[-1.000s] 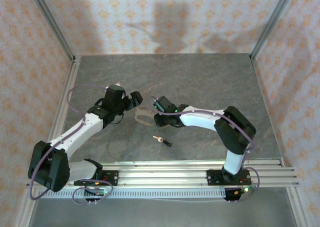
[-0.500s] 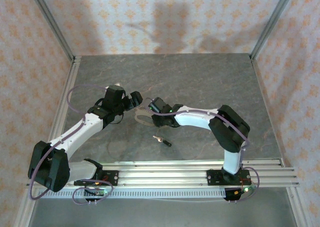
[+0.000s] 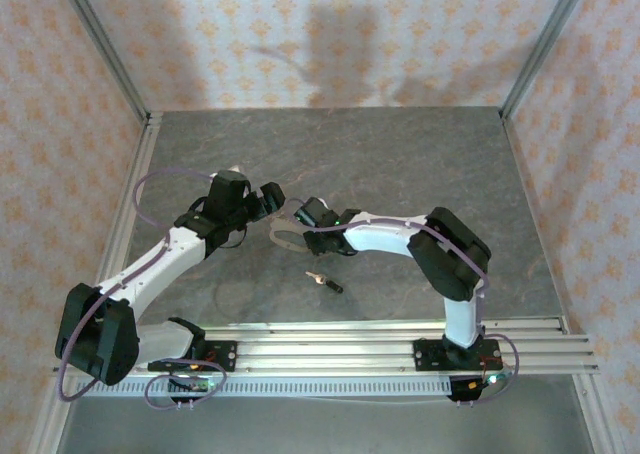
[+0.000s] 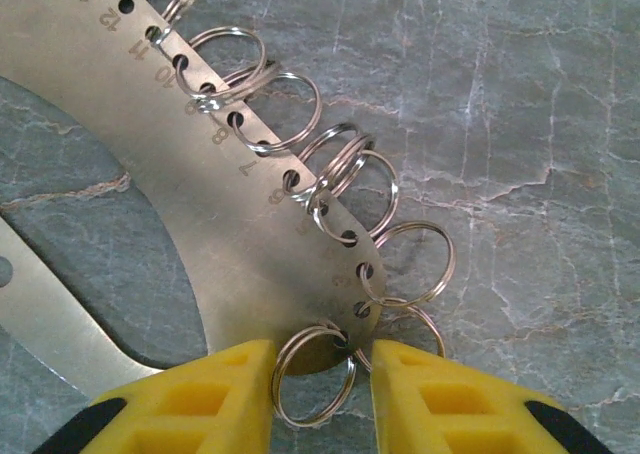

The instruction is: Put the keys on the keyring

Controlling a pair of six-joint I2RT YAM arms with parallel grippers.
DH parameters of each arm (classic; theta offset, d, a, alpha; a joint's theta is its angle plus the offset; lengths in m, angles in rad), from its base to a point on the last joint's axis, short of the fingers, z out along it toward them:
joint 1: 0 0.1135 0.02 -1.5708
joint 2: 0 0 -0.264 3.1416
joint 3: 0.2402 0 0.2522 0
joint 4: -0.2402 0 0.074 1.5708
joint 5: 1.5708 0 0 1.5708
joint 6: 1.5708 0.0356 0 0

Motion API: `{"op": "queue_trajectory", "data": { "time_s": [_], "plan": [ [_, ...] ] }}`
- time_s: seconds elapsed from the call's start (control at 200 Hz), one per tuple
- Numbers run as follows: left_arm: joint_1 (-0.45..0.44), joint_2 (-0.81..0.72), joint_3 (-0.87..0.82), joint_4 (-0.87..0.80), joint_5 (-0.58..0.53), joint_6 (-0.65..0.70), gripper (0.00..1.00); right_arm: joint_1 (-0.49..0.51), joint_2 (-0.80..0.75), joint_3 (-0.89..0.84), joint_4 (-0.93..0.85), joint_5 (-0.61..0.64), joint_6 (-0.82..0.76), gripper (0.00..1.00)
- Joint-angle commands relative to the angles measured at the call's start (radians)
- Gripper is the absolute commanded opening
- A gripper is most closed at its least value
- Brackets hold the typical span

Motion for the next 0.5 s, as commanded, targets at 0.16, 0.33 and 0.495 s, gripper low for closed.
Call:
{"op": "queue_trajectory", "data": {
  "time_s": [0.16,0.33,0.495],
  "plan": [
    [0.003,-0.025,-0.012,0.015,-0.025,0.025,1.00,0.009,0.015,0.031,-0.038,0.058,-0.004,0.24],
    [0.003,-0.026,-0.014,0.018,-0.023,0.025,1.00,0.009,0.007,0.031,-0.042,0.071,-0.005,0.18],
    [0.003,-0.026,-0.013,0.018,-0.022,0.025,1.00,0.009,-0.011,0.032,-0.054,0.081,-0.007,0.09]
  ]
}}
